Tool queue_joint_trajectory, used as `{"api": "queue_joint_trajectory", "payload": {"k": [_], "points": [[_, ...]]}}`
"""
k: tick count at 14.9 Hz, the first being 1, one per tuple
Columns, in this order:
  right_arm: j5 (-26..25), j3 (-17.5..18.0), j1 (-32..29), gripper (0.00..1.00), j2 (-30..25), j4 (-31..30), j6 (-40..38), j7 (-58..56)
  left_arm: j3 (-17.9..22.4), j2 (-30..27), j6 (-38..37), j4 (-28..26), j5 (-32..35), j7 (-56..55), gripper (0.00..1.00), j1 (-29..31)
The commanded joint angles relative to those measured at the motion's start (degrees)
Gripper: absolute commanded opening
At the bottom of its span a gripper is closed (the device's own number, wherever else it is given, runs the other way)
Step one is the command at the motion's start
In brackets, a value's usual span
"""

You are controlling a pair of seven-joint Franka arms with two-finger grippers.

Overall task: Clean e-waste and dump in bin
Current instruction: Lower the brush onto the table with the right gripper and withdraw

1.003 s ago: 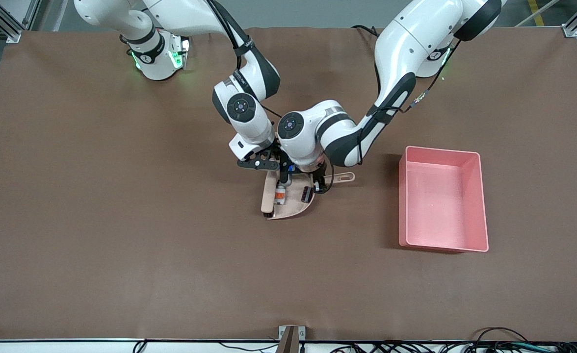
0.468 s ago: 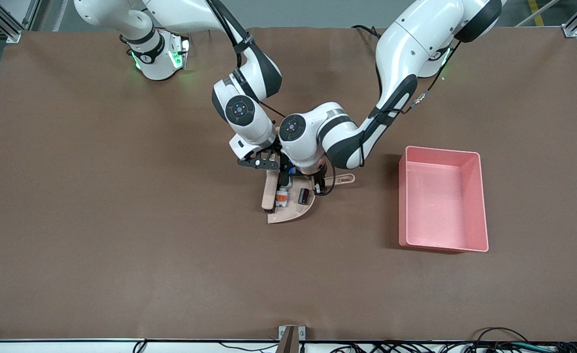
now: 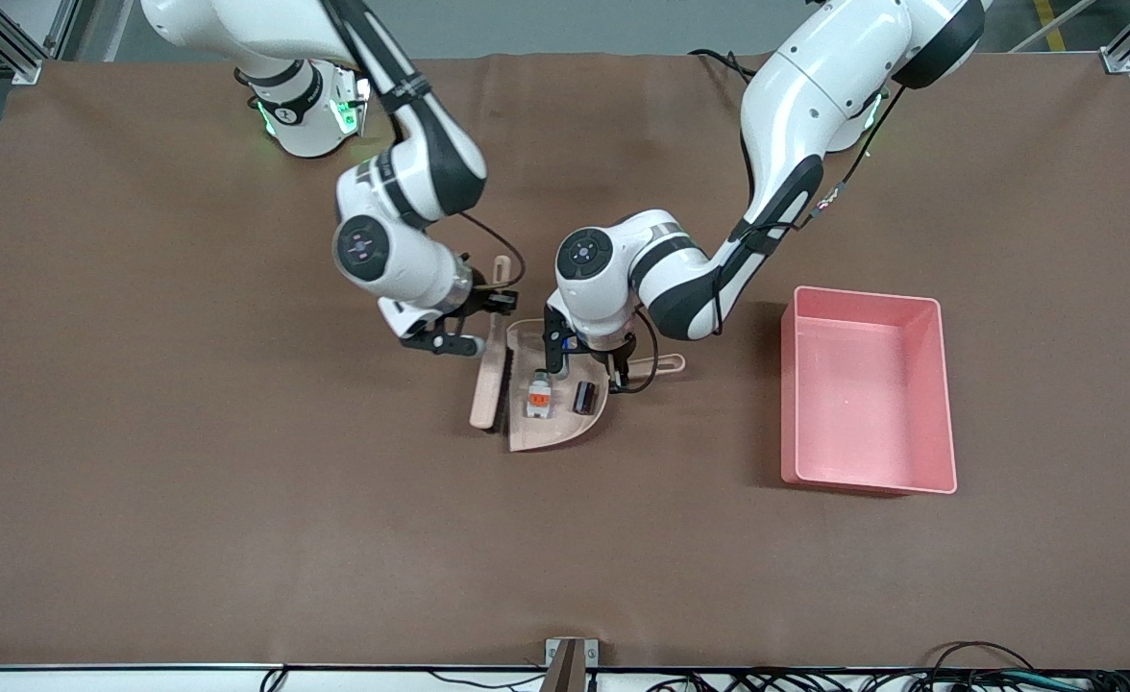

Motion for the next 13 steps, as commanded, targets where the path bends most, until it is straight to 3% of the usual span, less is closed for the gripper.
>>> {"api": "queue_joint_trajectory", "payload": {"k": [1, 3, 6, 9, 12, 13], "points": [[1.4, 0.2, -5.2, 0.0, -4.6, -4.4, -2.1, -7.2, -0.5, -0.1, 1.4, 1.0, -1.9, 0.2, 0.1, 0.2], [-1.2, -0.2, -9.2, 0.0, -7.3, -6.5, -2.7, -11.0, -0.6, -1.4, 1.4, 1.1, -1.9, 0.6, 0.1, 0.5], [-13.5, -0.6, -15.5, 0.0, -11.4, -7.1, -7.2, -11.5, -0.6, -4.0, 0.8, 1.0, -2.0, 1.1, 0.1, 1.1], [-21.9, -0.6, -23.1, 0.0, -15.6, -10.6, -7.8, -17.7, -0.6, -8.9, 0.1, -3.2, -2.0, 1.2, 0.1, 4.5], [-31.8, -0.6, -29.4, 0.0, -23.6, -20.3, -2.7, -20.0, -1.1, -15.0, -0.8, -7.9, -2.1, 1.2, 0.1, 8.2], [-32.5, -0.5, -32.1, 0.0, -25.6, -23.8, -0.6, -20.4, -1.3, -17.1, -2.0, -9.3, -2.1, 1.7, 0.1, 9.6]]}}
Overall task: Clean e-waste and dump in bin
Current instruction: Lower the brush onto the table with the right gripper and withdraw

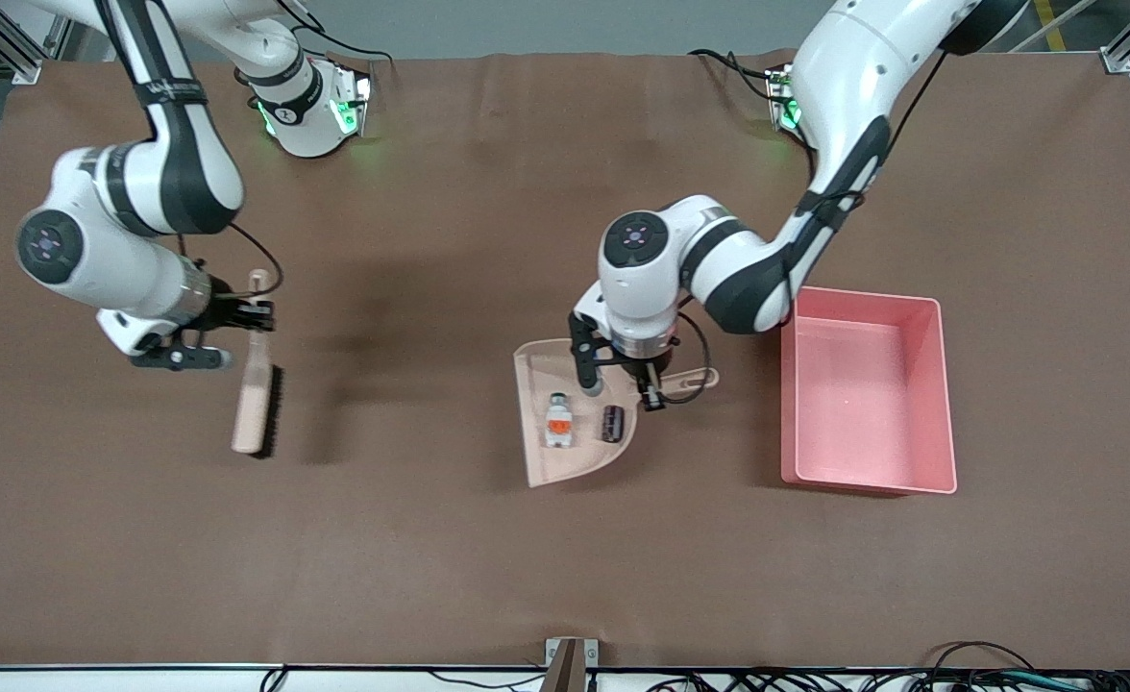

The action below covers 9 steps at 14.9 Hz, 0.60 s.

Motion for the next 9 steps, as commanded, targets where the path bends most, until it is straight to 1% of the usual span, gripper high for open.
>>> {"api": "queue_joint_trajectory", "payload": {"k": [1, 3, 4, 6, 7, 8, 9], "points": [[-3.5, 1.1, -6.5, 0.0, -9.2, -12.6, 6.1, -2.5, -0.9, -9.1, -2.5, -7.0, -1.2, 2.3, 0.1, 3.9], [-3.5, 1.1, -10.1, 0.0, -9.1, -15.2, 8.8, -4.6, -1.1, -12.0, -4.3, -7.7, -1.5, 6.8, 0.1, 6.9], [-3.6, 1.1, -10.9, 0.0, -8.9, -16.5, 10.8, -4.6, -1.4, -12.9, -5.0, -7.9, -2.0, 9.5, 0.1, 8.7], [-3.7, 1.1, -11.3, 0.0, -7.9, -21.2, 18.7, -4.7, -1.5, -15.0, -5.4, -9.2, -2.6, 16.2, 0.1, 12.2], [-3.7, 1.1, -11.4, 0.0, -6.8, -22.5, 21.6, -5.3, -1.5, -15.6, -5.4, -10.0, -2.6, 19.3, 0.1, 14.7], [-3.7, 1.1, -11.6, 0.0, -5.5, -22.6, 22.6, -6.5, -2.0, -16.2, -5.3, -10.3, -2.6, 22.2, 0.1, 17.6], [-3.7, 1.1, -12.2, 0.0, -3.9, -22.6, 24.0, -6.5, -3.4, -16.6, -5.3, -10.4, -2.6, 25.6, 0.1, 20.9]]}}
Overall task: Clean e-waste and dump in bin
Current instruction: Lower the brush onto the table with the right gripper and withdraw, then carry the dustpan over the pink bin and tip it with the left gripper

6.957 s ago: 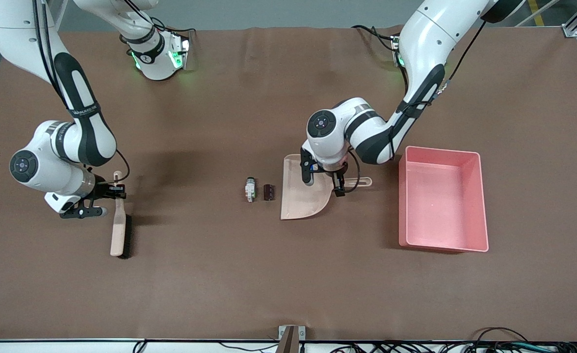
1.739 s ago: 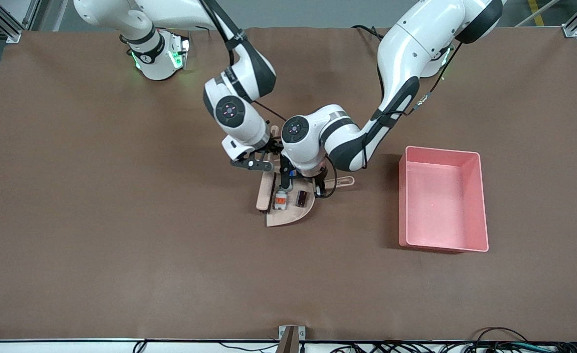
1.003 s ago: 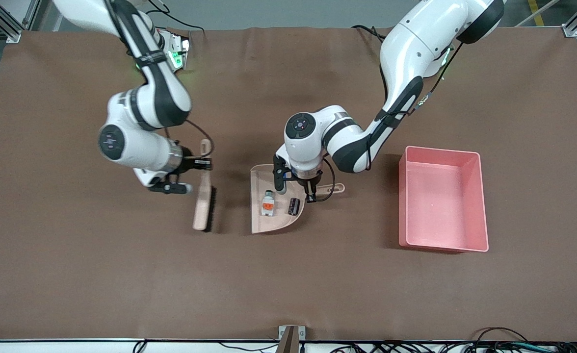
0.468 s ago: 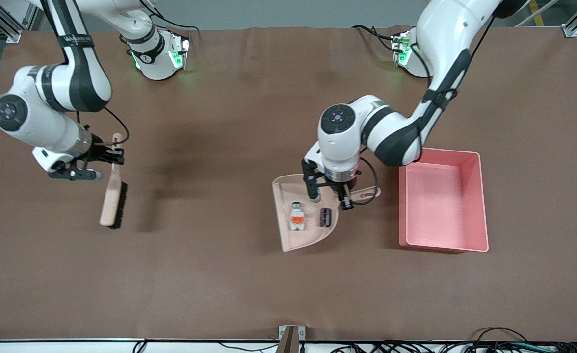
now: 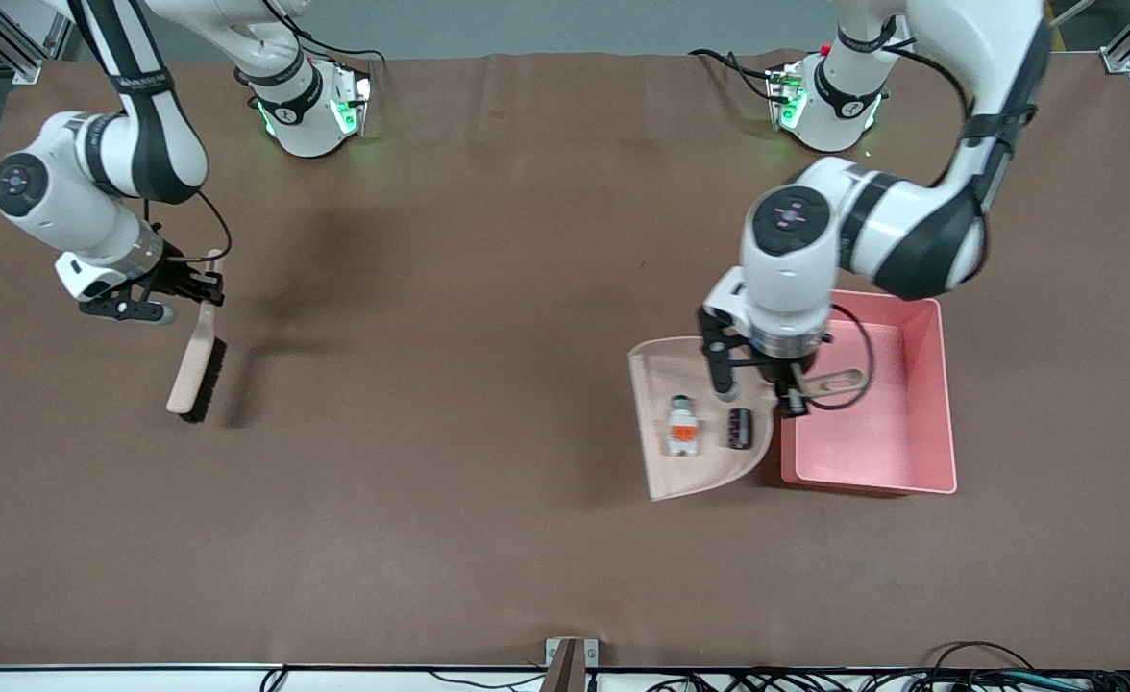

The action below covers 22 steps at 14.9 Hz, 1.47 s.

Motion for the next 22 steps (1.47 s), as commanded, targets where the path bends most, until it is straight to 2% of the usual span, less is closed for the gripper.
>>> {"api": "queue_joint_trajectory", "payload": {"k": [1, 5, 7, 8, 9, 10, 11, 12, 13, 15, 19, 21, 22], "points": [[-0.9, 0.9, -1.6, 0.0, 2.8, -1.8, 4.9, -0.8, -4.2, -3.1, 0.3, -2.5, -1.0, 8.4, 0.1, 9.4], [-0.8, 1.0, -1.1, 0.0, 6.3, -1.4, 6.5, -0.8, -12.6, -2.1, 0.5, -2.8, -1.0, 17.7, 0.1, 25.6], [-0.7, 1.1, -1.0, 0.04, 6.4, -1.4, 6.5, -0.6, -12.7, -2.1, 0.7, -4.2, -0.9, 20.1, 0.1, 28.7], [-0.7, 1.1, -1.0, 0.13, 6.5, -1.3, 6.4, -0.6, -12.7, -2.1, 0.7, -4.9, -0.5, 21.0, 0.1, 30.1], [-0.7, 1.1, -1.0, 0.31, 7.1, -1.1, 6.5, -0.7, -12.7, -2.4, 0.9, -6.0, 0.1, 21.8, 0.1, 31.1], [-0.7, 1.1, -0.9, 0.6, 7.3, -0.5, 6.3, -0.6, -12.7, -2.7, 1.6, -7.0, 2.0, 22.3, 0.1, 31.8], [-0.7, 1.1, -0.9, 0.79, 7.3, -0.2, 6.0, -0.5, -12.7, -2.9, 1.8, -7.5, 4.9, 22.3, 0.1, 33.0], [-0.7, 1.1, -1.0, 0.95, 7.3, -0.1, 5.8, -0.5, -12.8, -2.8, 1.8, -7.8, 6.2, 22.5, 0.1, 33.3], [-0.7, 1.1, -1.0, 1.0, 7.1, 0.1, 5.8, -0.8, -12.7, -2.8, 1.8, -8.5, 7.1, 22.5, 0.1, 33.4], [-0.7, 1.1, -1.3, 1.0, 6.7, 1.9, 4.0, -1.0, -12.7, -3.0, 1.8, -9.4, 10.6, 22.4, 0.1, 34.2], [-0.6, 1.0, -1.3, 1.0, 4.0, 9.5, -4.9, -0.7, -12.7, -3.2, 1.7, -10.8, 16.7, 22.5, 0.1, 35.2], [-0.7, 1.1, -1.0, 1.0, 4.2, 18.2, -11.1, -1.2, -12.7, -4.6, 1.2, -12.7, 19.4, 21.7, 0.1, 35.2], [-0.7, 1.1, -1.0, 1.0, 4.4, 23.1, -16.8, -1.2, -12.8, -5.4, 1.2, -13.2, 20.3, 21.6, 0.1, 35.2]]}}
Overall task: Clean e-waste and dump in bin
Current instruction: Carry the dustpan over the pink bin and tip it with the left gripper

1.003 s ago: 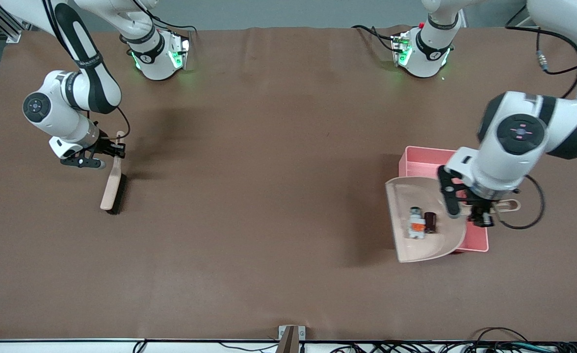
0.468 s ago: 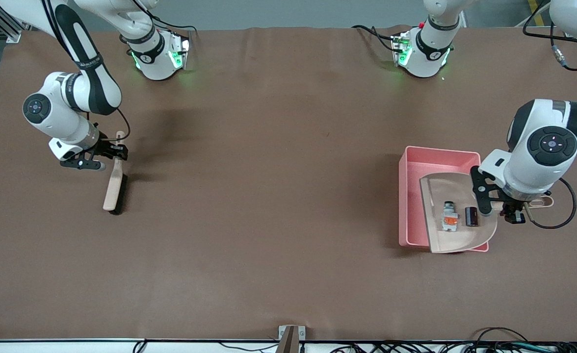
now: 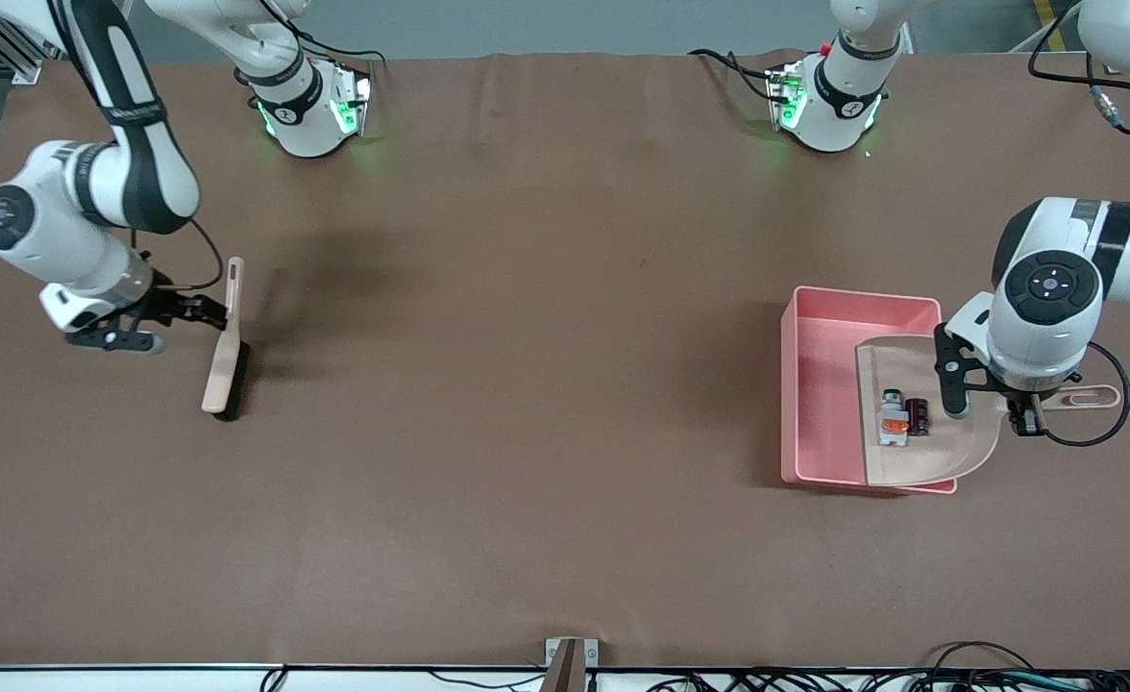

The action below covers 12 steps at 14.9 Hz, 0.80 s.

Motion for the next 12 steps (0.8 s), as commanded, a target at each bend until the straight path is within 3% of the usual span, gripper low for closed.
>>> {"api": "queue_joint_trajectory", "payload": {"k": [1, 4, 10, 12], "points": [[-0.6, 0.6, -0.7, 1.0, -0.3, 13.7, -14.1, -0.5, -1.0, -4.7, 0.0, -3.6, 3.1, -0.1, 0.1, 1.1], [-0.6, 0.7, -0.1, 1.0, 0.0, 26.1, -24.2, -0.5, -1.0, -6.4, -0.5, -5.1, 5.8, 0.0, 0.1, 1.1], [0.0, 0.5, -0.7, 1.0, -1.0, 42.0, -43.9, 0.0, -1.3, -8.0, -1.0, -5.7, 9.8, -2.0, 0.09, 0.6], [0.0, 0.8, -0.3, 1.0, -0.8, 47.0, -48.5, 0.1, -3.5, -8.1, -2.9, -4.1, 9.8, -2.9, 0.09, 0.6]]}}
